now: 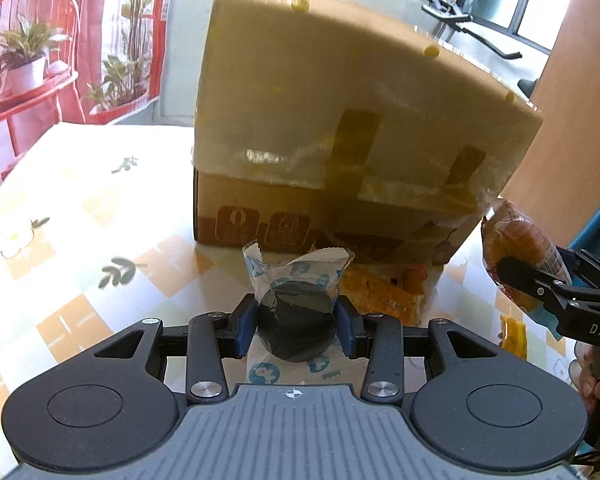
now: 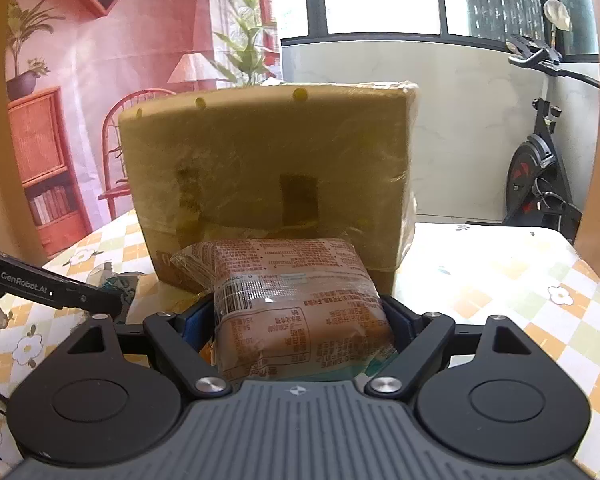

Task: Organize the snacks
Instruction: 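Lift both snacks with both tools and carry them over the box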

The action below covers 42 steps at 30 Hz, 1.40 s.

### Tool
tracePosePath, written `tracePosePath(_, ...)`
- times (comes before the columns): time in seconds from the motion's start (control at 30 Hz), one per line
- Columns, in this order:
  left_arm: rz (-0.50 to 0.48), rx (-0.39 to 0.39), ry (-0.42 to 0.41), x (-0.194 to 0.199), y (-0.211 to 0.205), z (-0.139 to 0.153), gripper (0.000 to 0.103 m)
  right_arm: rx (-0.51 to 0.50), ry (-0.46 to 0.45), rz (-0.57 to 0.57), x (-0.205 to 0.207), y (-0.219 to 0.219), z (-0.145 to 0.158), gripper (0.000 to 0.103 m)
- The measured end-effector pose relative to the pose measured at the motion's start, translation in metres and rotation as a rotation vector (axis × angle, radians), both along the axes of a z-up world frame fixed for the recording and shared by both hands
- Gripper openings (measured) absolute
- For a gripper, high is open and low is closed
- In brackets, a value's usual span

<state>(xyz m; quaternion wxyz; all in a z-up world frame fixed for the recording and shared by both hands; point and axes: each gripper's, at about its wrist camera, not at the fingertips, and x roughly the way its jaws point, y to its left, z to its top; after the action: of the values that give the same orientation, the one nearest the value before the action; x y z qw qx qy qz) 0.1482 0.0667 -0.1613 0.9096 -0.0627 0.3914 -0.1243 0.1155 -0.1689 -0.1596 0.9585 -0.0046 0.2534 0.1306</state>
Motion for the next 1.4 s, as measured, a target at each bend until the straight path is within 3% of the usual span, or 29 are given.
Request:
tracePosePath(0.17, -0.009, -0.022, -0.076, 0.002, 0.006, 0.031, 0.044, 0.019, -0.039, -0.016, -0.001, -0.004, 0.016, 0.085)
tracePosePath(0.43, -0.023, -0.042, -0.275, 0.014, 0.014, 0.102, 0.044, 0.079, -0.157, -0.018, 0.005, -0.01, 0.066, 0.085)
tracePosePath(0.67, -0.035, -0.053, -0.343, 0.033, 0.004, 0.129, 0.044, 0.122, -0.242, 0.007, 0.012, -0.01, 0.103, 0.085)
tracePosePath(0.87, -0.037, -0.067, -0.353, 0.069, 0.002, 0.141, 0.044, 0.134, -0.263, 0.008, 0.039, -0.013, 0.121, 0.085)
tracePosePath(1.07, -0.034, -0.076, -0.314, 0.116, -0.003, 0.144, 0.044, 0.13, -0.249, 0.005, 0.096, -0.011, 0.128, 0.085)
tracePosePath(1.4, -0.035, -0.027, -0.229, 0.161, -0.008, 0.125, 0.044, 0.203, -0.097, -0.052, 0.189, -0.018, 0.12, 0.086)
